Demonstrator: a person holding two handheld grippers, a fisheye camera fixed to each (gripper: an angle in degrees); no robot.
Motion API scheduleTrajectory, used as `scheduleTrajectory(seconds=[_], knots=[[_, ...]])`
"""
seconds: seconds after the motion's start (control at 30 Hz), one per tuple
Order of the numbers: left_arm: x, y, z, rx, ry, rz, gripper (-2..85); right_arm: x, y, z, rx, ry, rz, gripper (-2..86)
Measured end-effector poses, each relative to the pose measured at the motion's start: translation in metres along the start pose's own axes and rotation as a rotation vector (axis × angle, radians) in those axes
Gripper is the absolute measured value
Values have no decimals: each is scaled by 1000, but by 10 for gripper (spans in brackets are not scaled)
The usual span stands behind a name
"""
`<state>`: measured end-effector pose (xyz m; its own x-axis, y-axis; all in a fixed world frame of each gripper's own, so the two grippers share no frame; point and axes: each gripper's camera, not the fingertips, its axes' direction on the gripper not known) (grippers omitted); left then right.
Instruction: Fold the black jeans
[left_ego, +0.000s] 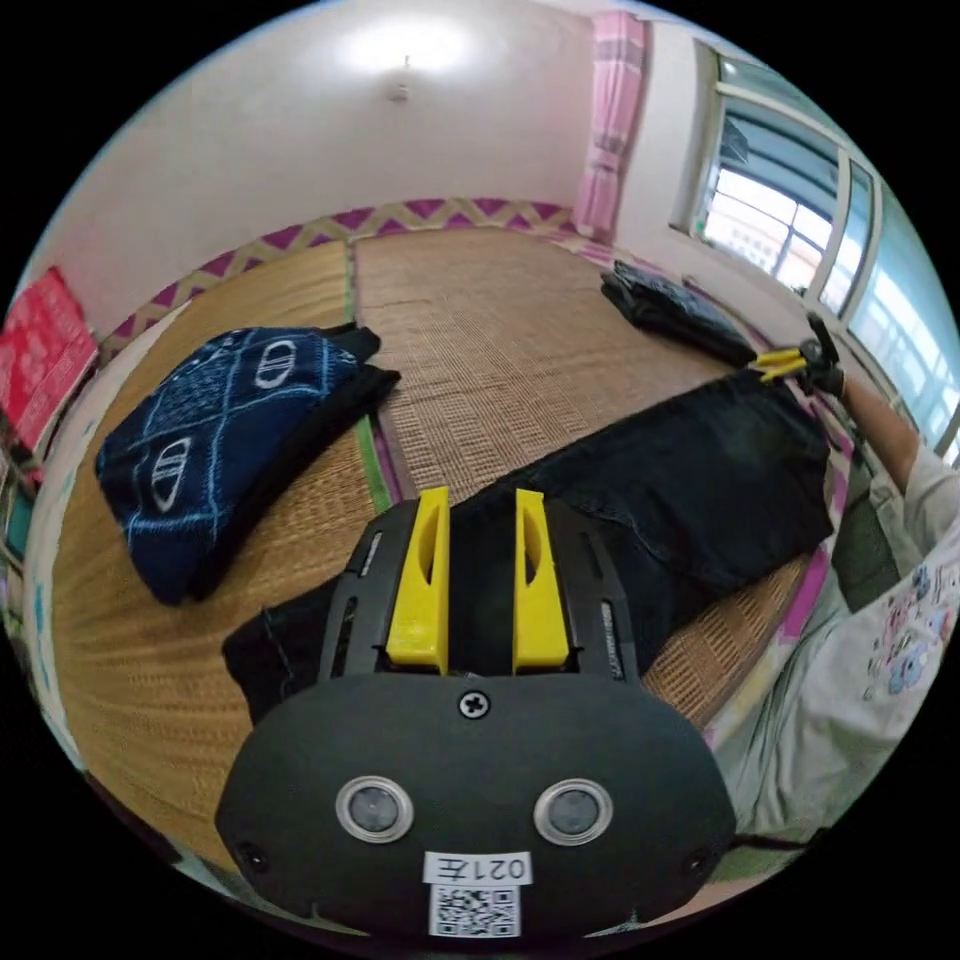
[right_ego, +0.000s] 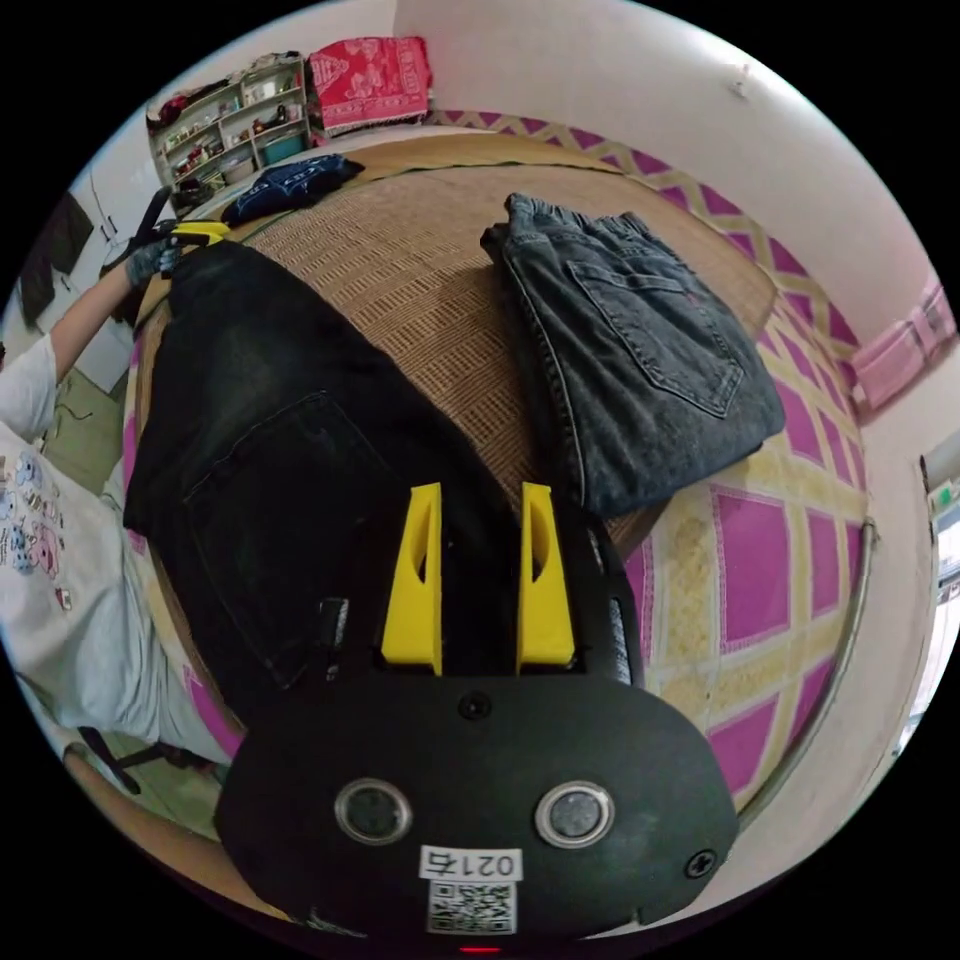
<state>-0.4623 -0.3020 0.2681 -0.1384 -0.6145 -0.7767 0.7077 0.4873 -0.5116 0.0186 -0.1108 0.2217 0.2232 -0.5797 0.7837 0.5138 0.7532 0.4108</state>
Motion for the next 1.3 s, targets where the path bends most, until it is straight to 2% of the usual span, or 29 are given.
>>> scheduleTrajectory(seconds=[0.13,0.2,0.33,0.43,0.53,0.67,0.87,1.1,1.2,1.3], knots=[[-2,-11,25,-93,45,96,106,-1,-9,12,-43,-100,-96,74],[0,-13,34,-136,52,138,112,-13,-7,10,-10,-84,-177,47],[6,-15,42,-170,63,190,90,-22,1,4,27,-101,-191,15],[5,-13,29,-122,32,195,13,-28,10,-8,70,-88,-180,5],[3,-7,10,-61,53,174,-4,-37,21,-25,110,-79,-175,0],[20,2,-27,15,13,222,-8,-58,40,-60,158,-44,-180,-2],[40,31,-96,144,-25,219,-9,-114,96,-136,351,62,-200,-3],[44,37,-109,115,17,194,-10,-147,116,-151,344,108,-191,-4],[45,42,-120,92,-34,212,-9,-162,125,-160,333,110,-222,-3],[41,67,-162,190,-2,205,-8,-184,146,-174,330,118,-249,-4]])
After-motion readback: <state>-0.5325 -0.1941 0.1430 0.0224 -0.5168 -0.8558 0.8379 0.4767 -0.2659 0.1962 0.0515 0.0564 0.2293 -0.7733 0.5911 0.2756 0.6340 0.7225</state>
